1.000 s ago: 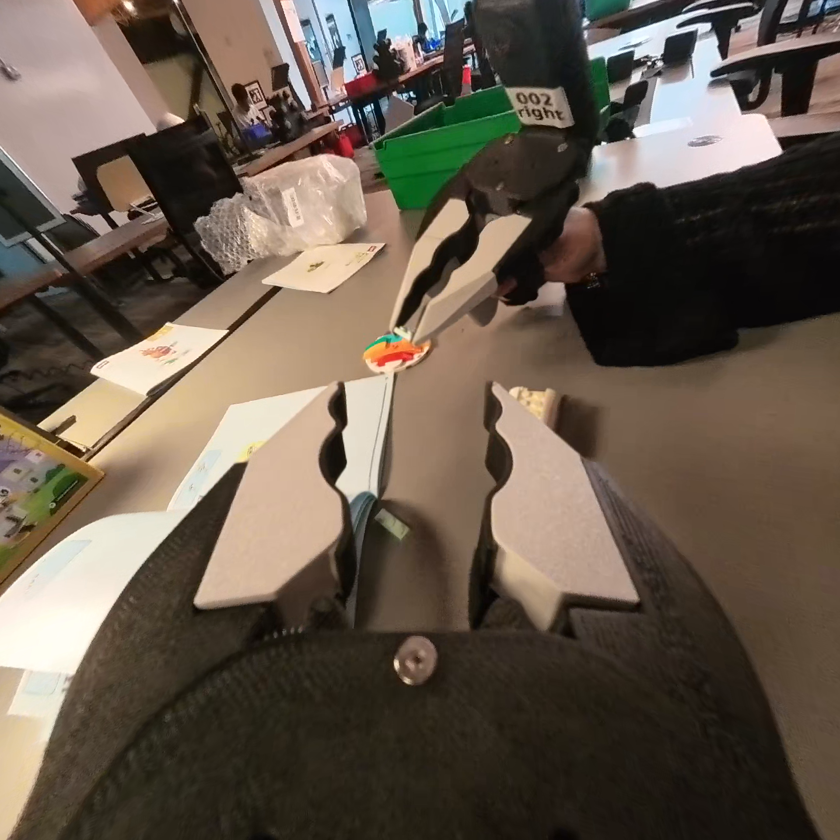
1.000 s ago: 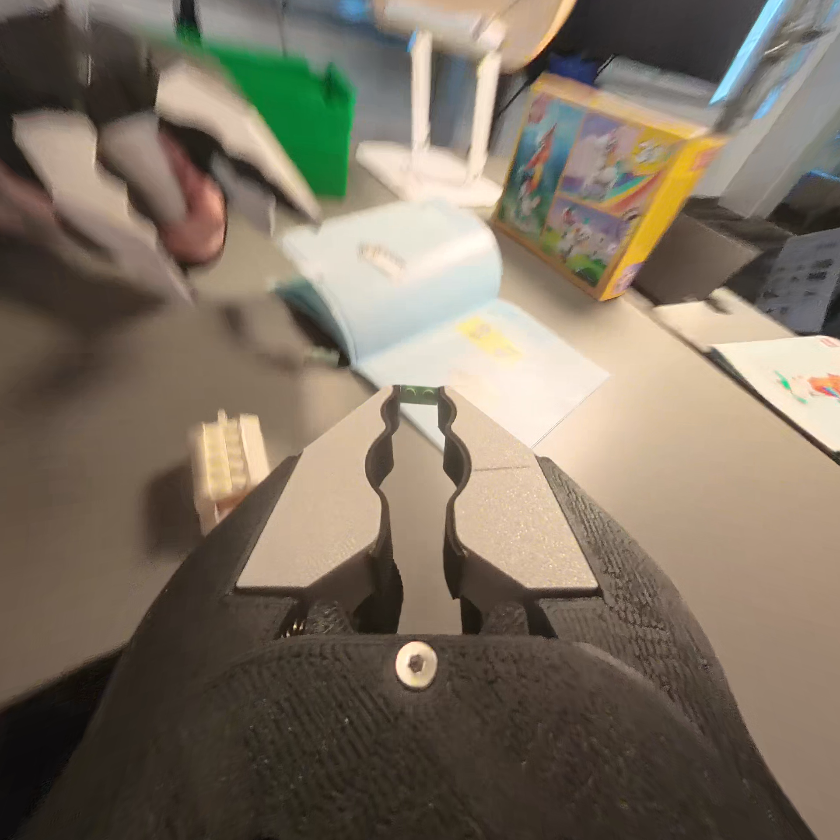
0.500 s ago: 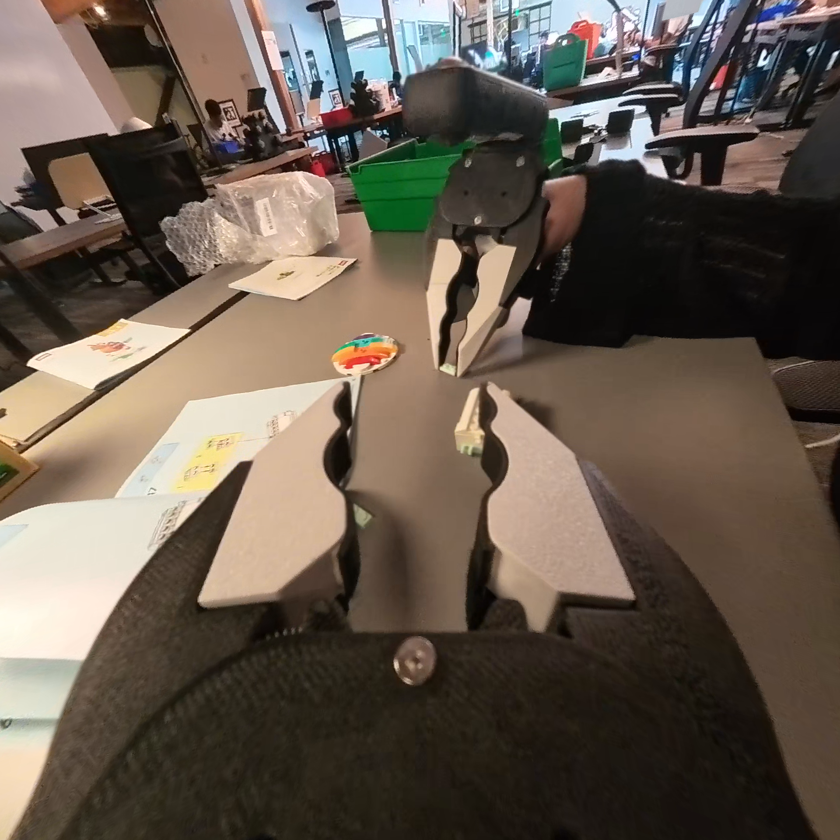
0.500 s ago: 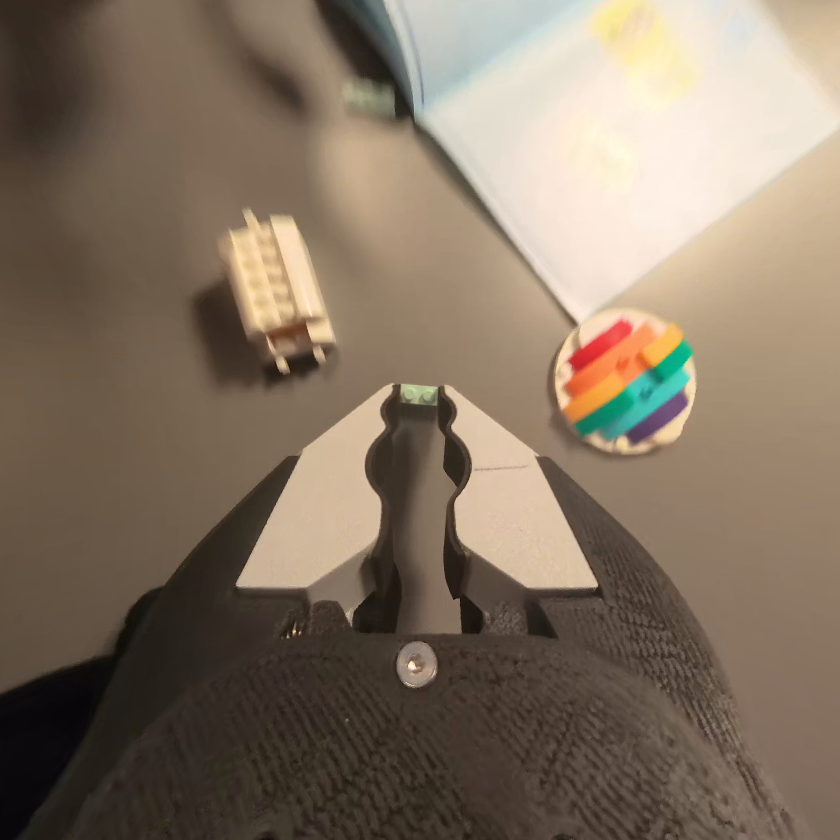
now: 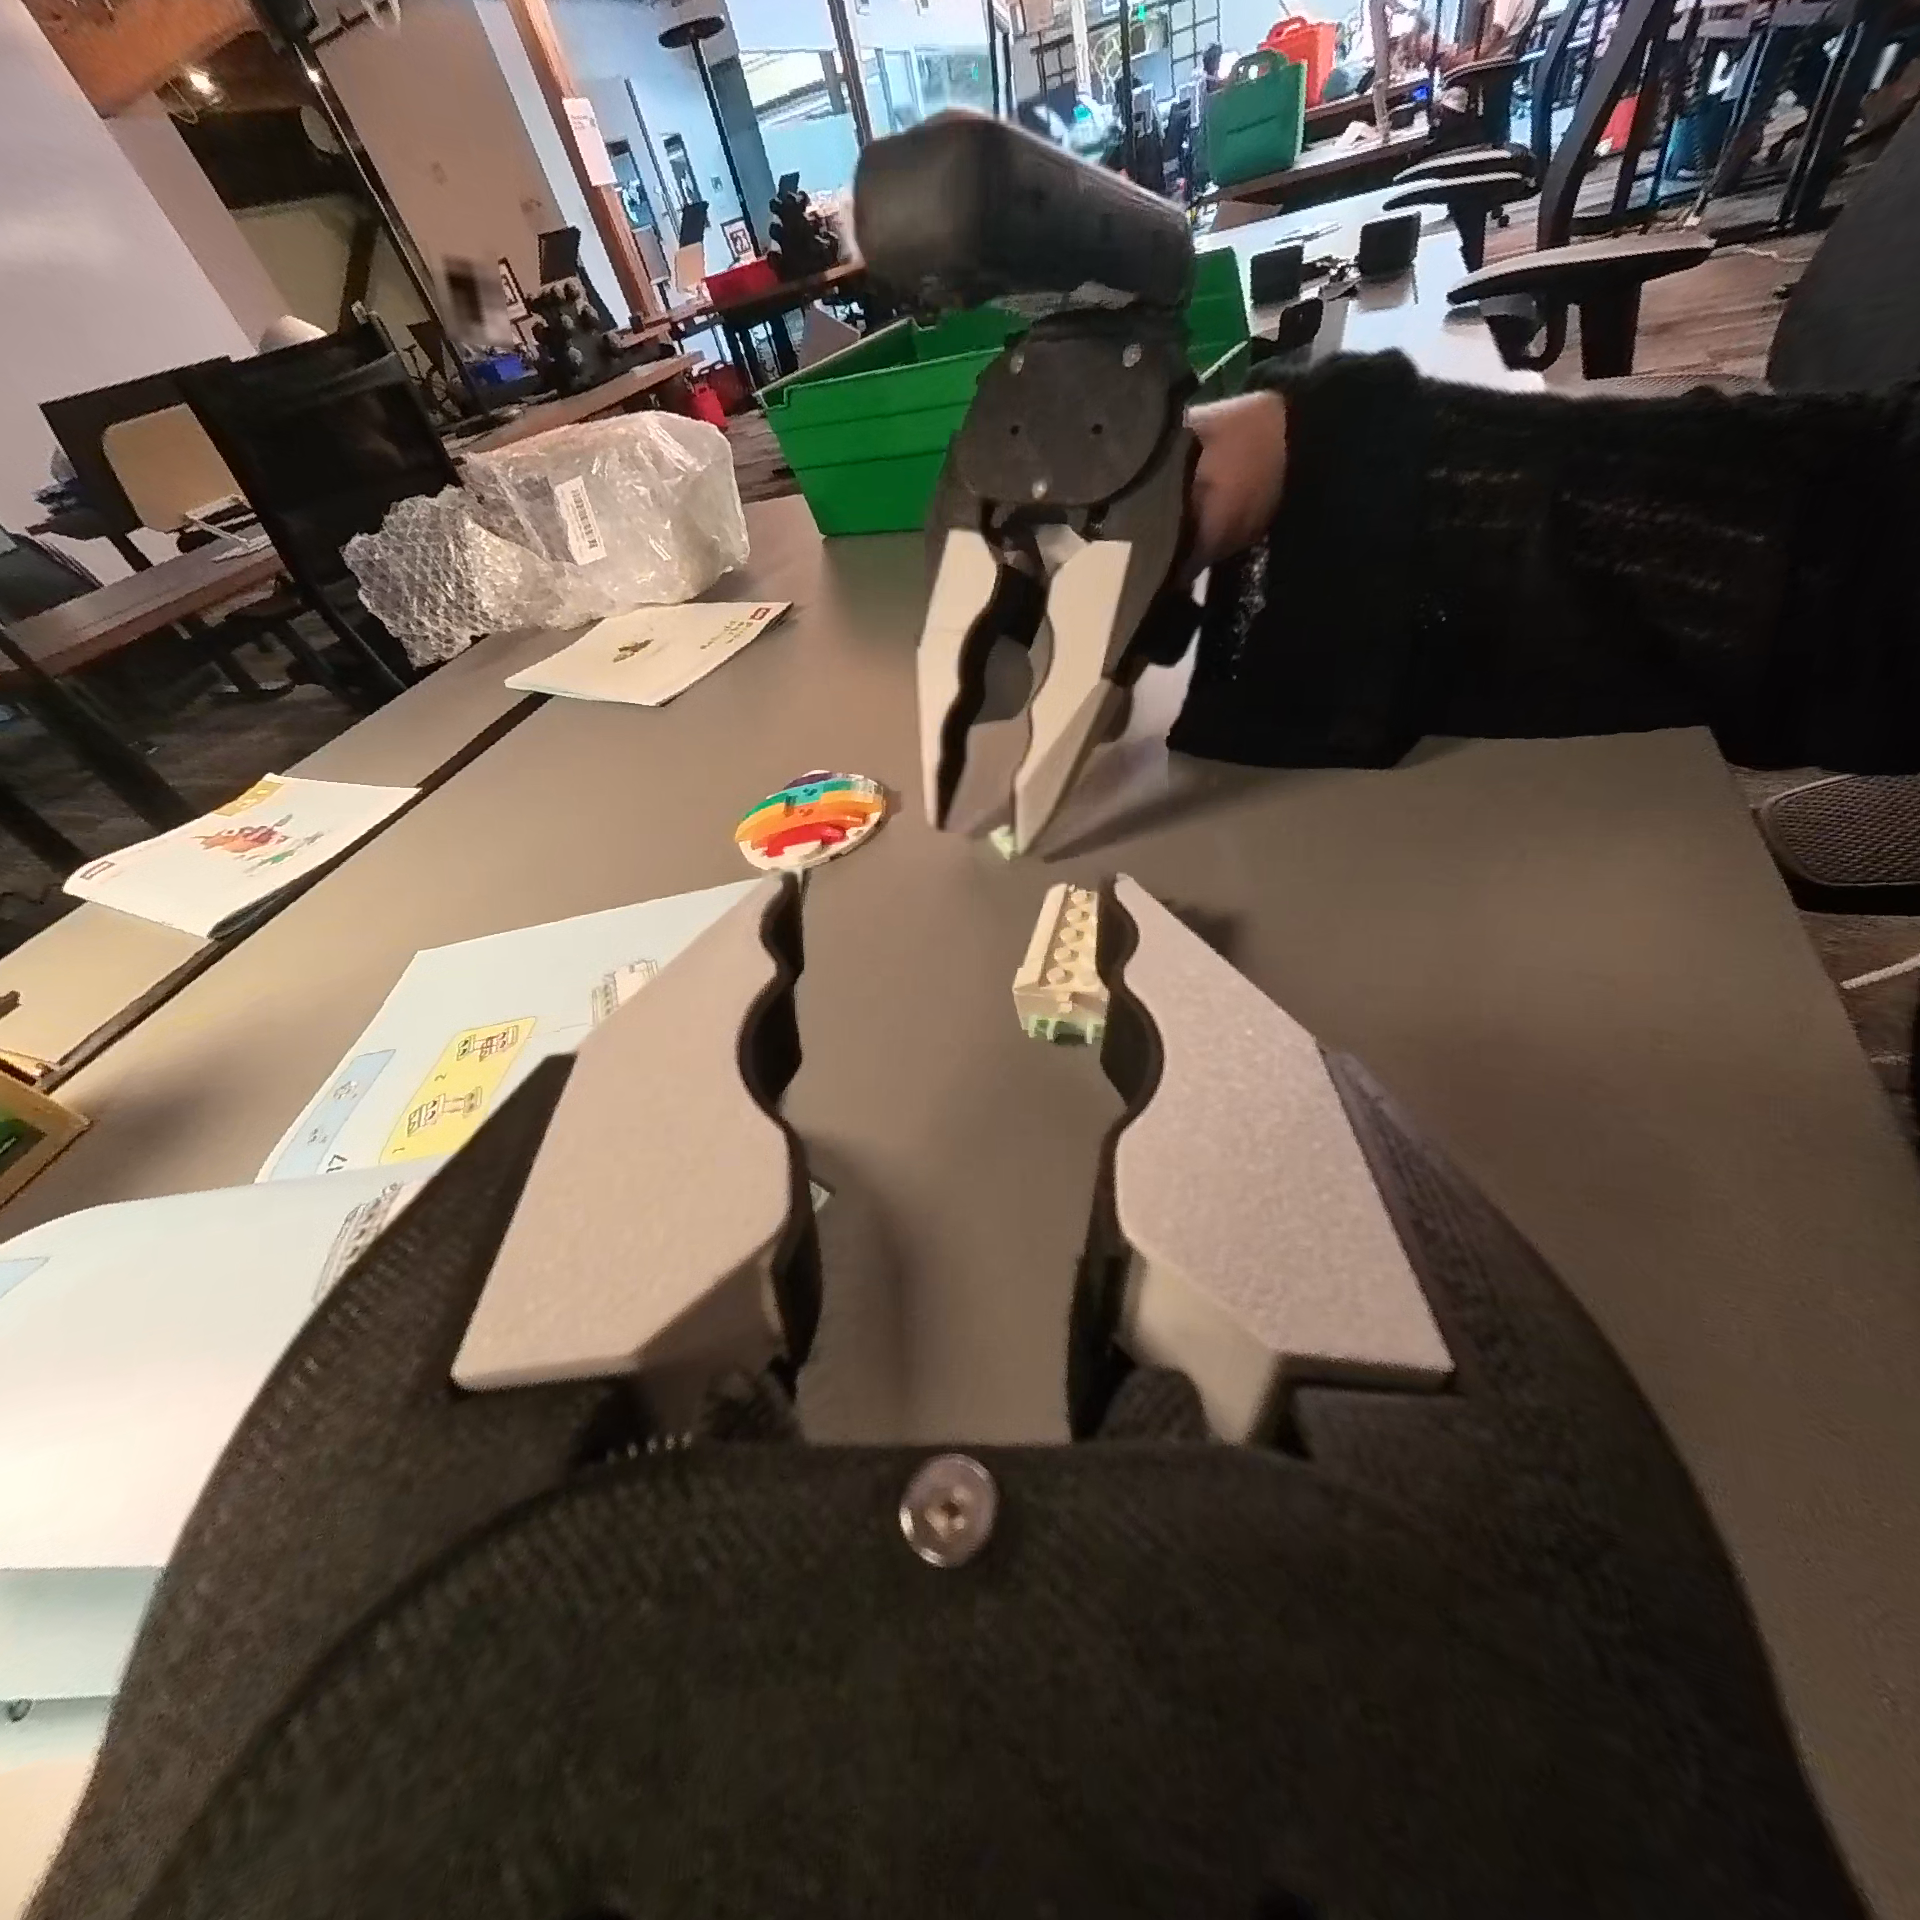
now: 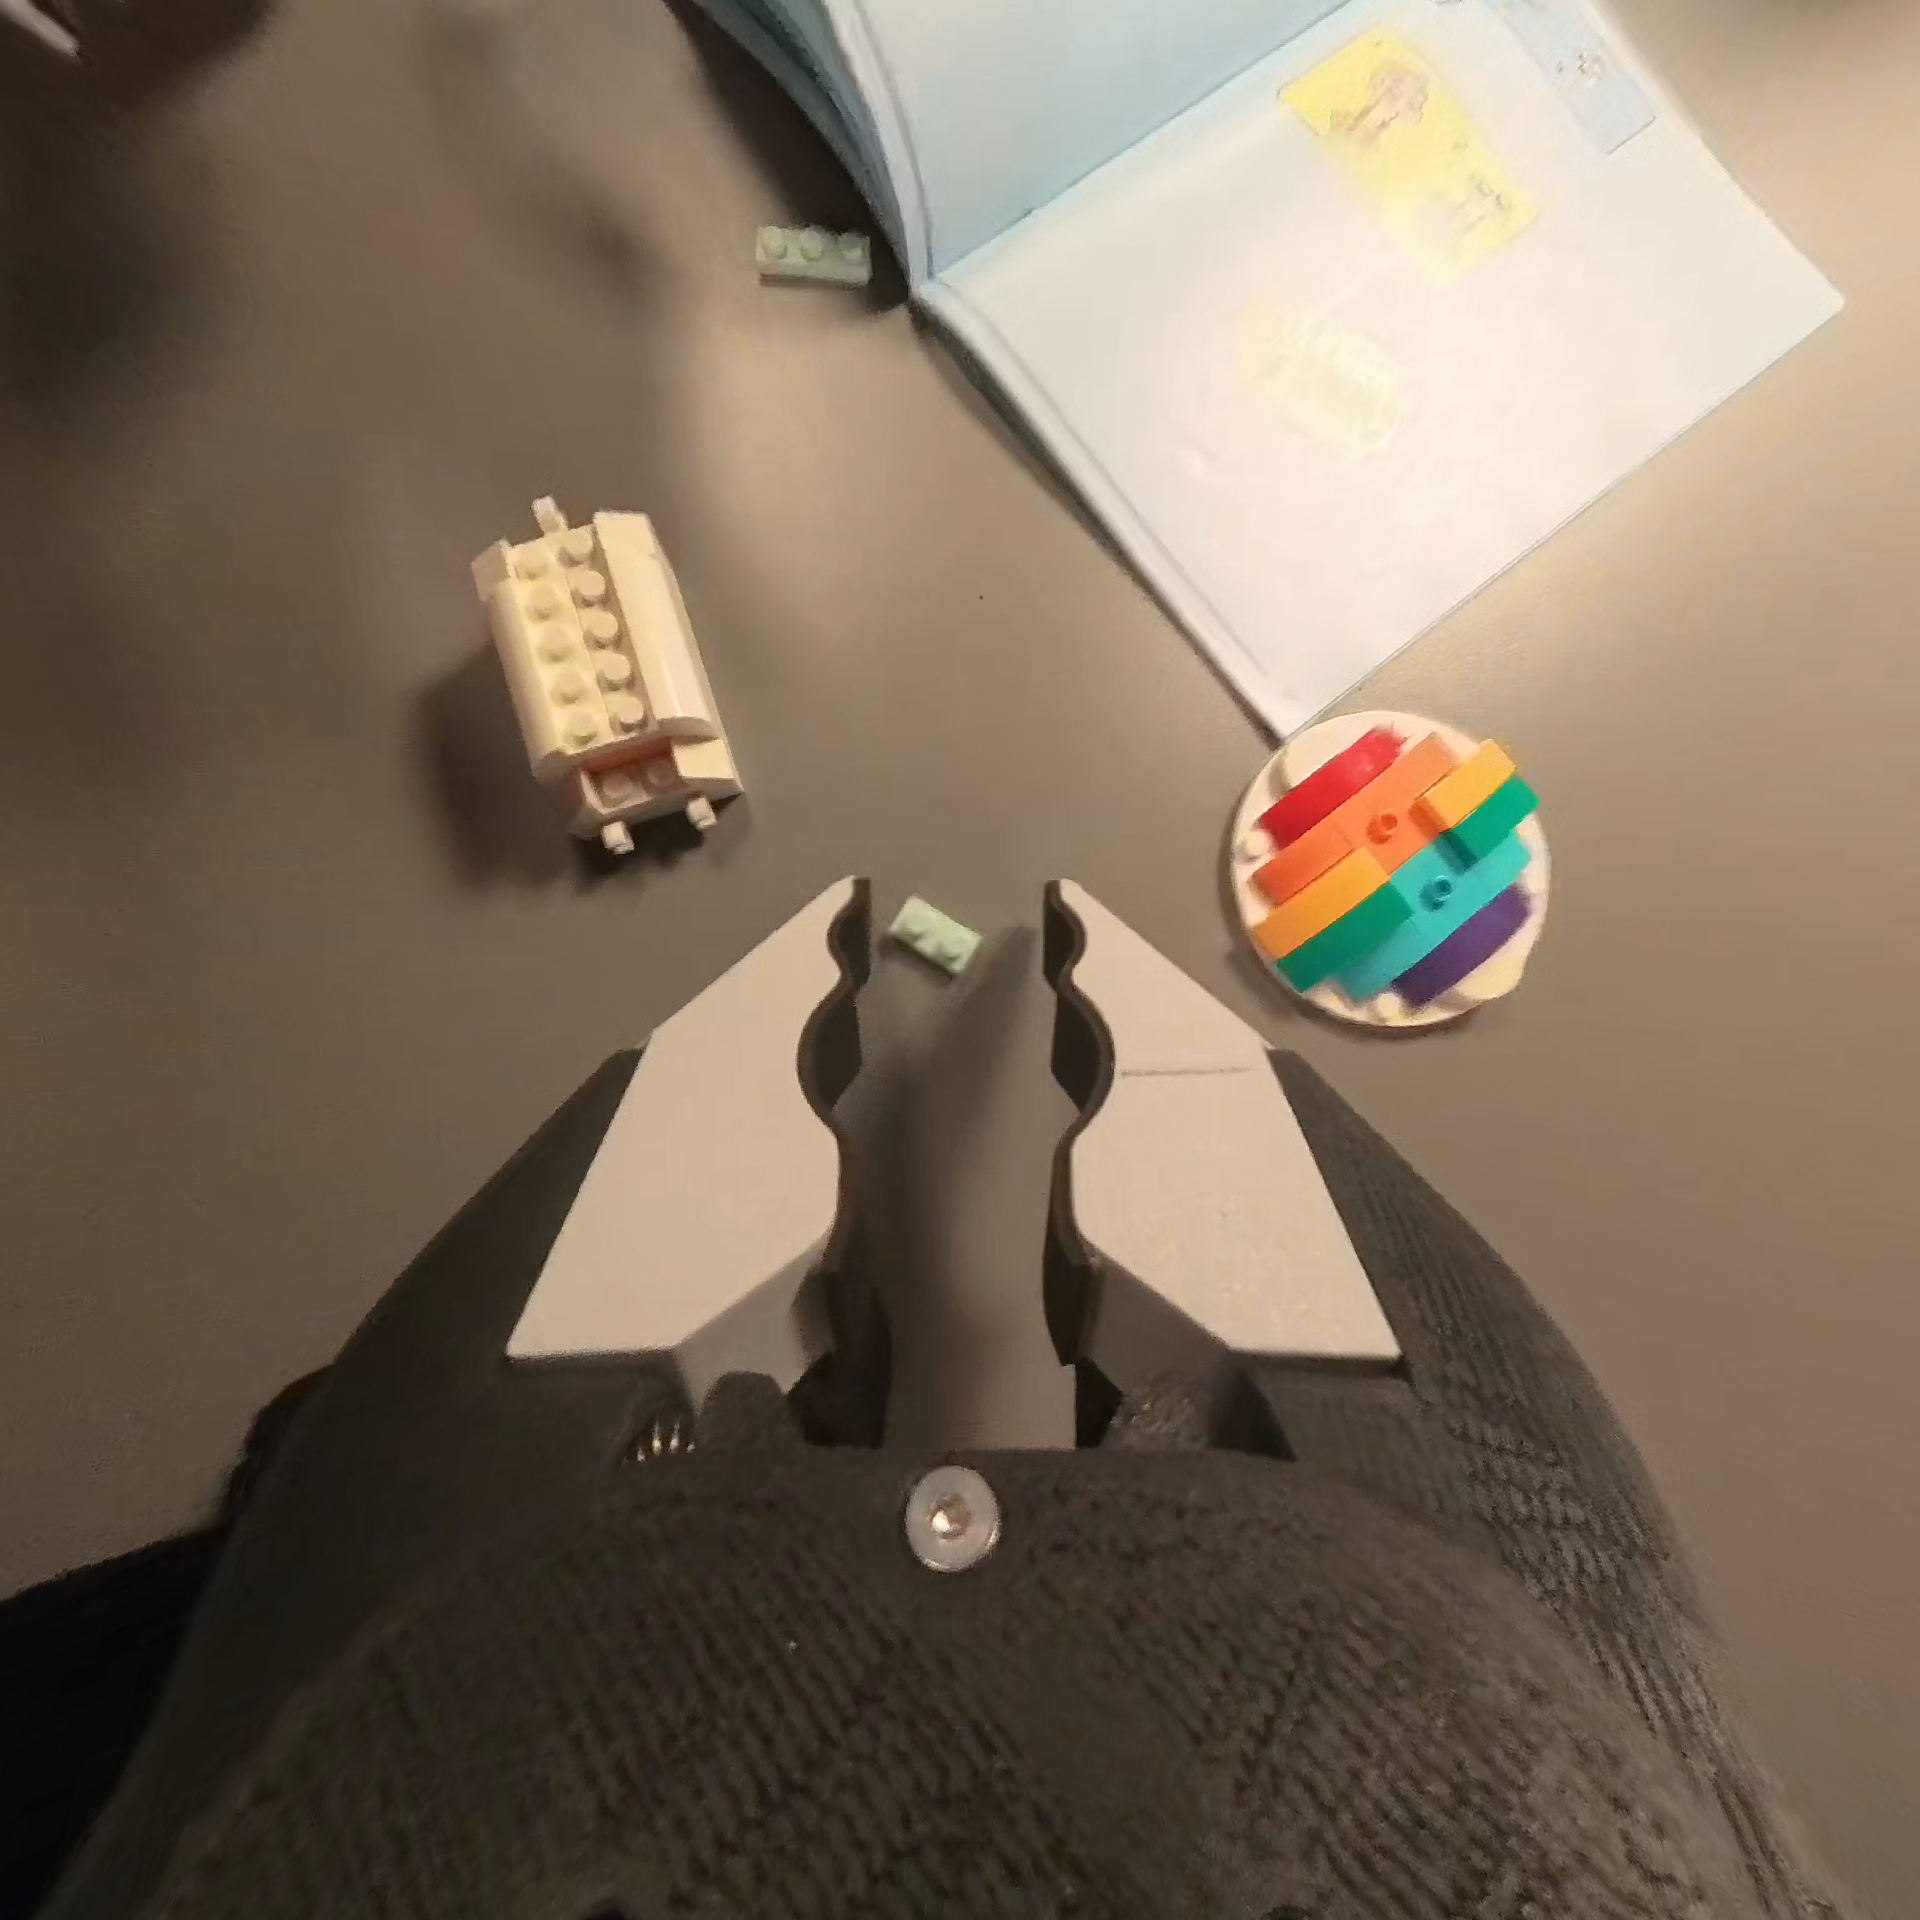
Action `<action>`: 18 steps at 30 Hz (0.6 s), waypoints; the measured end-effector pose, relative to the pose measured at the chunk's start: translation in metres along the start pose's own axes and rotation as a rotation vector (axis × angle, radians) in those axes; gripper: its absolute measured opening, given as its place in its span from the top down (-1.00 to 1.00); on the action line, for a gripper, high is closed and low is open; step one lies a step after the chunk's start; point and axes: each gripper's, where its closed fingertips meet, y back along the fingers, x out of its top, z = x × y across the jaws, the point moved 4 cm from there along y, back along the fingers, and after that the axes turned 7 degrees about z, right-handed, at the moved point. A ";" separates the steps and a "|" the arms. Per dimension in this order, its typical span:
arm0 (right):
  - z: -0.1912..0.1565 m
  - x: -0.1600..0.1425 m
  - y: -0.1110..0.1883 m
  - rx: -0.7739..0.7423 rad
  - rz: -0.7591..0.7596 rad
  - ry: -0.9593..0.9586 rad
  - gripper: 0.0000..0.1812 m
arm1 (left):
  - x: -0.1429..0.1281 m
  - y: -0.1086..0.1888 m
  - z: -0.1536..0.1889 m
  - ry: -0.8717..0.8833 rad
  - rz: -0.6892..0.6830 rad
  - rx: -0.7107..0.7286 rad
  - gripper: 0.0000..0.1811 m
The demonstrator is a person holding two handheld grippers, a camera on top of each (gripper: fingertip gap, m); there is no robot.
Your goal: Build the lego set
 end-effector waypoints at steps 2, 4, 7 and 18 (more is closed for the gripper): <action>0.017 0.010 0.006 -0.117 0.128 0.039 0.58 | 0.001 0.000 0.001 -0.008 0.006 0.001 0.39; 0.039 0.023 0.018 -0.295 0.293 0.092 0.57 | 0.001 0.000 0.002 -0.024 0.008 0.004 0.39; 0.059 0.035 0.042 -0.574 0.560 0.182 0.68 | 0.003 0.002 0.001 -0.053 0.014 0.014 0.40; 0.074 0.031 0.049 -0.853 0.564 0.317 0.86 | 0.006 0.000 0.010 -0.042 0.041 -0.010 0.41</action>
